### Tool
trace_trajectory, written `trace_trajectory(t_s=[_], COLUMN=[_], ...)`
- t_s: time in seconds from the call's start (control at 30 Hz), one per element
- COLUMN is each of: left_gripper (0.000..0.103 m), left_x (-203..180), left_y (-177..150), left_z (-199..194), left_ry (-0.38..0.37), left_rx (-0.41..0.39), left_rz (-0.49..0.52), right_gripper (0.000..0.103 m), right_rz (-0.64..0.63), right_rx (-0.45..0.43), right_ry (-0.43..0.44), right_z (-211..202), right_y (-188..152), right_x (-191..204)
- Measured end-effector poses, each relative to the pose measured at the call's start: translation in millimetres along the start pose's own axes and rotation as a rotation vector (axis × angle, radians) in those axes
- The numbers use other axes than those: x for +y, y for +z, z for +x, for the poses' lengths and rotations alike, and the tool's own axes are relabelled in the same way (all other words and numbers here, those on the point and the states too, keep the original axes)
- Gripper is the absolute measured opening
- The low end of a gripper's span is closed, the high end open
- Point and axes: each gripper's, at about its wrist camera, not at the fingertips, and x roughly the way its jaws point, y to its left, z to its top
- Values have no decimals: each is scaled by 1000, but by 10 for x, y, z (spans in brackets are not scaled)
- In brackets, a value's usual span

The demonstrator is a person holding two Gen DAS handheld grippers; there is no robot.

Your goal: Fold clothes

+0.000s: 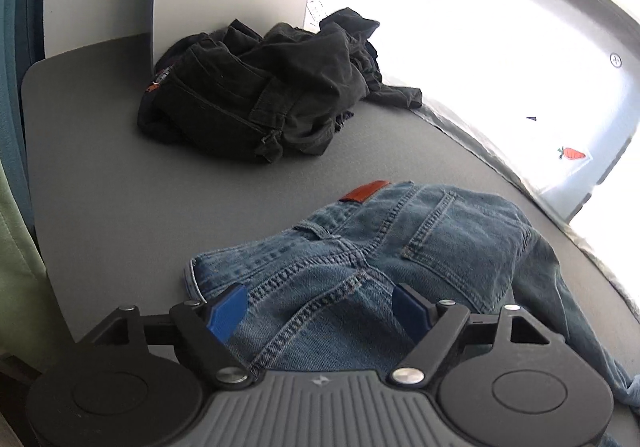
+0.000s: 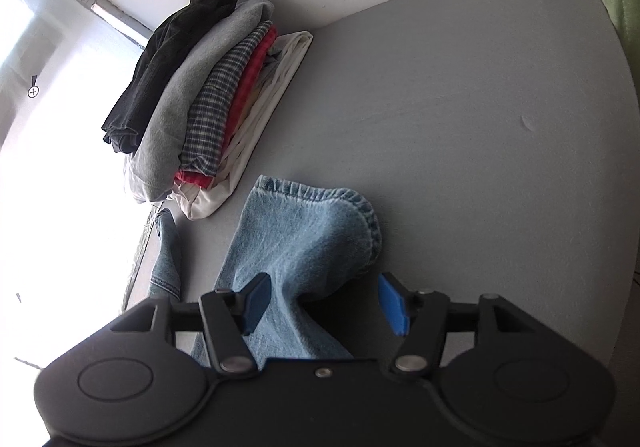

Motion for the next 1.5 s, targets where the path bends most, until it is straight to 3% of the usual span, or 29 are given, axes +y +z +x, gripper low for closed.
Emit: trace_trajectory(t_s=[0.07,0.17,0.27,0.3,0.4,0.5,0.57,0.67,0.73,0.87,0.9,1.0,1.13,1.2,1.27,1.4,1.5], left_gripper=[81,81,96,99,103,103,103,103,103,103,103,103,103,103,103,103,103], left_x=[-165,-318,-405,-445,-511,-525,-536,-535,-533,-526,-526,-524,-528,-530,-530,-531,-527], left_y=[-227,-568,-839,-871,-887,-884,-872,-868,-871,-889,-894,-903,-920,-910,-894,-899,-903], left_z=[172,349,457,469,520,539,534,525,518,502,497,487,473,481,494,488,484], left_ry=[7,15,16,24,42,54,56,54,53,49,48,47,47,49,51,52,51], left_rx=[76,160,209,211,232,232,231,228,223,209,207,203,194,191,190,191,190], left_rz=[85,191,261,297,329,321,321,324,326,331,332,334,334,332,330,330,332], right_gripper=[61,61,31,14,11,10,10,11,12,18,19,51,52,52,52,52,50], right_rz=[-26,-87,-191,-242,-479,-800,-995,-1144,-1222,-1398,-1415,-1287,-1036,-972,-988,-981,-1053], right_rx=[-6,-10,-12,-16,-67,-97,-47,103,189,174,183,266,277,249,224,271,232], right_ry=[-24,-149,-128,-123,-130,-90,-14,91,100,103,111,203,289,279,219,187,194], right_z=[47,151,189,186,133,106,131,224,293,168,134,77,13,42,119,333,328], right_y=[-1,4,-13,-32,-190,-575,-935,-1454,-1805,-2237,-2252,-2097,-1841,-1712,-1655,-1616,-1748], right_x=[79,210,351,424,751,1136,1340,1484,1480,1477,1483,1479,1462,1462,1474,1414,1385])
